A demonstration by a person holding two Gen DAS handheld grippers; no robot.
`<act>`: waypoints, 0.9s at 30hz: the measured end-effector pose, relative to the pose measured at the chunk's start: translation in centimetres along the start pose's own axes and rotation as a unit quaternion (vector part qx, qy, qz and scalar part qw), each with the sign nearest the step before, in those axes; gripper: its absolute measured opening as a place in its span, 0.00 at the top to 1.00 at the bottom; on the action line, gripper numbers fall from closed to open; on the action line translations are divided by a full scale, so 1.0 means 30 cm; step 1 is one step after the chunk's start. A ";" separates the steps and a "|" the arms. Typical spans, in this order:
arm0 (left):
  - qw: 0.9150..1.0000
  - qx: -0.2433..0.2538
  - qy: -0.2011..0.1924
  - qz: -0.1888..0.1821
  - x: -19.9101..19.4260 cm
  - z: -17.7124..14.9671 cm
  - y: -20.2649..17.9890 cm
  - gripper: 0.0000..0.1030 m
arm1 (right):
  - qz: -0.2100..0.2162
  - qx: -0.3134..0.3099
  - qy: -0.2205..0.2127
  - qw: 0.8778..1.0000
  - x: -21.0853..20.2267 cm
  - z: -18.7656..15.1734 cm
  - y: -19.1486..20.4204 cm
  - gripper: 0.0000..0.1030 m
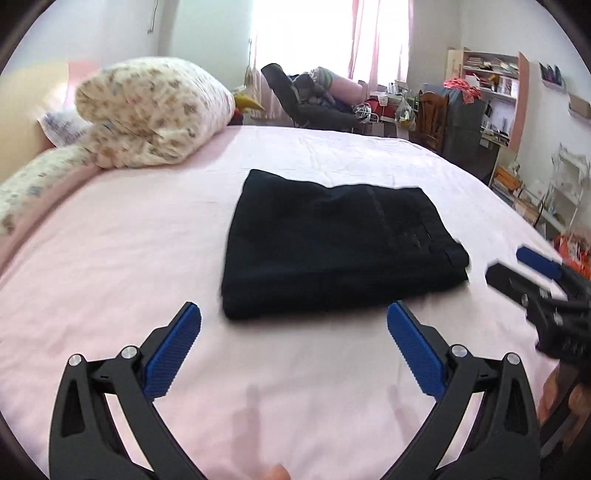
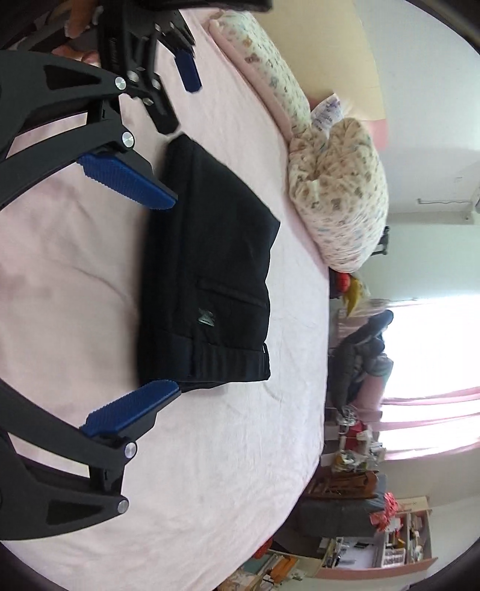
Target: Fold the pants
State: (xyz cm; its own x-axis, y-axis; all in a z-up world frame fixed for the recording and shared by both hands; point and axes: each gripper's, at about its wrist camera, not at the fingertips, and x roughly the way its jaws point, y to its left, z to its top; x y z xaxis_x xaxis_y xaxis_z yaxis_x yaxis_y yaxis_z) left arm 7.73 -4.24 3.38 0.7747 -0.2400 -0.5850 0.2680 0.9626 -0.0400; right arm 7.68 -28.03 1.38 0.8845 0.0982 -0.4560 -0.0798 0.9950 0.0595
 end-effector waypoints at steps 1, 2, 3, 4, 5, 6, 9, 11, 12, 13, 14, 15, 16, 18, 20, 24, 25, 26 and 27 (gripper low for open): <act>1.000 0.007 -0.004 0.004 -0.036 -0.031 0.000 0.02 | -0.005 -0.003 -0.006 1.000 -0.033 -0.021 0.018 0.06; 1.000 0.010 -0.009 0.008 -0.073 -0.064 -0.003 0.02 | -0.012 -0.004 -0.011 1.000 -0.064 -0.041 0.036 0.05; 1.000 0.009 -0.016 0.011 -0.098 -0.087 0.000 0.02 | -0.015 -0.004 -0.015 1.000 -0.081 -0.053 0.045 0.05; 1.000 0.006 -0.024 0.017 -0.125 -0.116 0.006 0.02 | -0.020 -0.001 -0.020 1.000 -0.104 -0.069 0.054 0.04; 0.999 0.003 -0.032 0.022 -0.145 -0.137 0.012 0.02 | -0.024 0.002 -0.027 0.999 -0.130 -0.088 0.064 0.04; 0.999 -0.001 -0.042 0.028 -0.165 -0.164 0.022 0.02 | -0.028 0.003 -0.033 0.999 -0.148 -0.101 0.068 0.04; 0.998 0.004 -0.054 0.022 -0.190 -0.205 0.026 0.02 | -0.042 0.009 -0.052 0.998 -0.195 -0.140 0.081 0.01; 0.999 0.016 -0.049 0.017 -0.188 -0.208 0.015 0.02 | -0.039 0.021 -0.054 0.998 -0.214 -0.167 0.082 0.01; 0.998 0.023 -0.055 0.016 -0.190 -0.212 0.010 0.02 | -0.039 0.024 -0.055 0.997 -0.220 -0.183 0.084 0.01; 0.998 0.025 -0.059 0.012 -0.187 -0.213 0.011 0.02 | -0.040 0.025 -0.055 0.997 -0.219 -0.194 0.085 0.01; 0.998 0.023 -0.063 0.007 -0.185 -0.218 0.014 0.02 | -0.039 0.024 -0.053 0.998 -0.214 -0.200 0.087 0.01; 0.998 0.017 -0.059 0.001 -0.173 -0.220 0.022 0.02 | -0.040 0.022 -0.046 0.998 -0.201 -0.211 0.090 0.01; 0.999 0.012 -0.051 -0.002 -0.164 -0.220 0.028 0.02 | -0.040 0.022 -0.042 0.998 -0.194 -0.216 0.092 0.01; 0.999 0.003 -0.036 -0.003 -0.142 -0.221 0.040 0.02 | -0.040 0.023 -0.026 0.999 -0.163 -0.230 0.093 0.01; 1.000 0.000 -0.031 0.001 -0.132 -0.224 0.043 0.02 | -0.041 0.025 -0.012 0.999 -0.137 -0.246 0.097 0.01; 0.999 0.010 -0.032 0.020 -0.126 -0.227 0.034 0.02 | -0.048 0.017 0.005 0.999 -0.108 -0.272 0.111 0.01; 0.999 0.013 -0.033 0.023 -0.126 -0.228 0.030 0.02 | -0.050 0.013 0.006 0.999 -0.106 -0.276 0.114 0.01; 0.999 0.017 -0.032 0.024 -0.123 -0.230 0.026 0.02 | -0.052 0.010 0.007 0.999 -0.104 -0.279 0.117 0.01; 0.999 0.019 -0.032 0.023 -0.122 -0.233 0.022 0.02 | -0.055 0.008 0.007 0.998 -0.103 -0.282 0.120 0.01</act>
State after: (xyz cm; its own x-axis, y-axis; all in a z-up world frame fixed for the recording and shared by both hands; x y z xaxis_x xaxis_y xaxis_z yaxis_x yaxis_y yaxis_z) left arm 1.06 -1.85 -0.15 0.8209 -0.2043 -0.5333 0.2520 0.9676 0.0173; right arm 0.78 -24.60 -4.52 0.8812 -0.0109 -0.4726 0.0241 0.9995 0.0220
